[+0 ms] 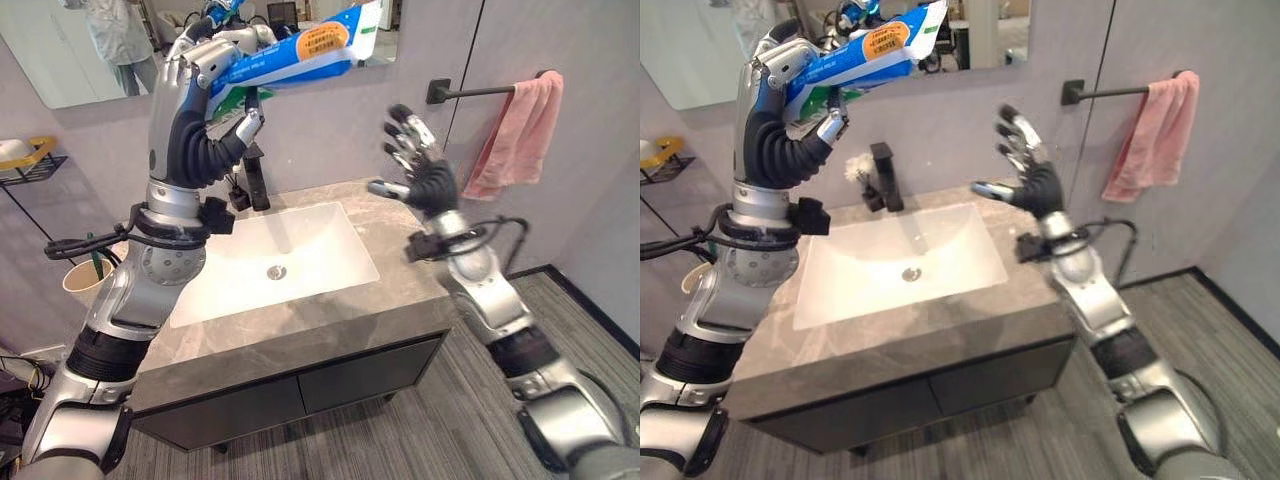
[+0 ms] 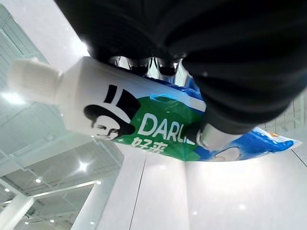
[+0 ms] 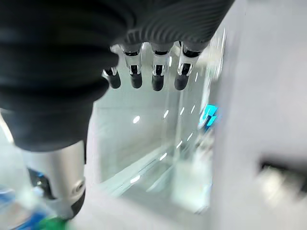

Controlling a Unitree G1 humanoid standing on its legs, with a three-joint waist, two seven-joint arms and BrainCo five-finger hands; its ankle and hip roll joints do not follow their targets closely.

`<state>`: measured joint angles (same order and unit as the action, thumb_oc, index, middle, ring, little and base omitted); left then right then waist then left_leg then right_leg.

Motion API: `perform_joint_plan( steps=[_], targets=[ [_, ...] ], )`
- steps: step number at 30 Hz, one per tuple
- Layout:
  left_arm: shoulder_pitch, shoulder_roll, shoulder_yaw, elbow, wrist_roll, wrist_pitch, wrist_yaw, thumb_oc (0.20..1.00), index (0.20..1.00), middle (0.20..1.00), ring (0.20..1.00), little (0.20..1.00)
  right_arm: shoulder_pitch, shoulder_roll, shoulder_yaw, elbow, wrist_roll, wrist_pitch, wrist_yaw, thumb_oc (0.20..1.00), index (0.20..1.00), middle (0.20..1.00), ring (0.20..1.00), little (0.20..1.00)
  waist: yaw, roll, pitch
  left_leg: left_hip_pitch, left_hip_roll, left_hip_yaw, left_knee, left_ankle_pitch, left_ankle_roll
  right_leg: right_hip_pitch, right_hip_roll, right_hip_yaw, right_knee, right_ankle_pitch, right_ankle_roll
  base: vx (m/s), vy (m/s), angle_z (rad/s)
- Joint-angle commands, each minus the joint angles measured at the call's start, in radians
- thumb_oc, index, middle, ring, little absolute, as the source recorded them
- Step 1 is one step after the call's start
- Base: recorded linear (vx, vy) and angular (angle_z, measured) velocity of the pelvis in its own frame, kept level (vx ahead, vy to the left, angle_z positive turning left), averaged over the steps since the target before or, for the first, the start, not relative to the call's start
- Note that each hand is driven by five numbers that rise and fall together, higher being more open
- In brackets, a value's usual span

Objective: Put brush and paste in cup on sink, flatten towel.

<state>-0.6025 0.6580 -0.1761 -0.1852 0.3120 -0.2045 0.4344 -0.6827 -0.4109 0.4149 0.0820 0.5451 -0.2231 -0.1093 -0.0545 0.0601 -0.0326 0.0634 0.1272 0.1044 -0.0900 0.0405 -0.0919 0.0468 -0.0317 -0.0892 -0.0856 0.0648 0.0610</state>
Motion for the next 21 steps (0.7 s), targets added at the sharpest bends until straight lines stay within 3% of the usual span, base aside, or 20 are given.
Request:
perform_joint_plan(
  steps=[1,10,21],
  targets=[
    [-0.099,0.034,-0.011,0.024,-0.059,-0.011,0.061,0.200,0.200,0.200,0.200,0.200,-0.139,0.025,0.008,0.014,0.041,-0.058,0.008,1.000,1.000,1.000,1.000,1.000,0.014,-0.076,-0.035,0.028,0.024,0.006,0.003,-0.026,-0.026,-0.013,-0.080,0.024,-0.002,-0.004,0.068,0.01,-0.005,0.05],
    [-0.054,0.016,-0.007,0.015,-0.092,-0.029,0.074,0.200,0.200,0.200,0.200,0.200,-0.214,0.080,0.037,-0.011,0.050,-0.081,0.006,1.000,1.000,1.000,1.000,1.000,0.037,-0.093,-0.020,0.012,0.021,-0.014,0.003,-0.009,-0.026,-0.009,-0.081,0.002,-0.002,-0.003,0.059,0.01,-0.008,0.05],
    [0.082,-0.019,0.029,-0.004,-0.204,-0.068,0.062,0.200,0.200,0.200,0.200,0.200,-0.240,0.142,0.034,-0.009,0.060,-0.100,-0.021,1.000,1.000,1.000,1.000,1.000,0.058,-0.104,-0.018,0.016,0.013,-0.020,0.003,-0.026,-0.016,-0.001,-0.087,-0.006,-0.002,-0.015,0.061,0.03,0.004,0.06]
  ],
)
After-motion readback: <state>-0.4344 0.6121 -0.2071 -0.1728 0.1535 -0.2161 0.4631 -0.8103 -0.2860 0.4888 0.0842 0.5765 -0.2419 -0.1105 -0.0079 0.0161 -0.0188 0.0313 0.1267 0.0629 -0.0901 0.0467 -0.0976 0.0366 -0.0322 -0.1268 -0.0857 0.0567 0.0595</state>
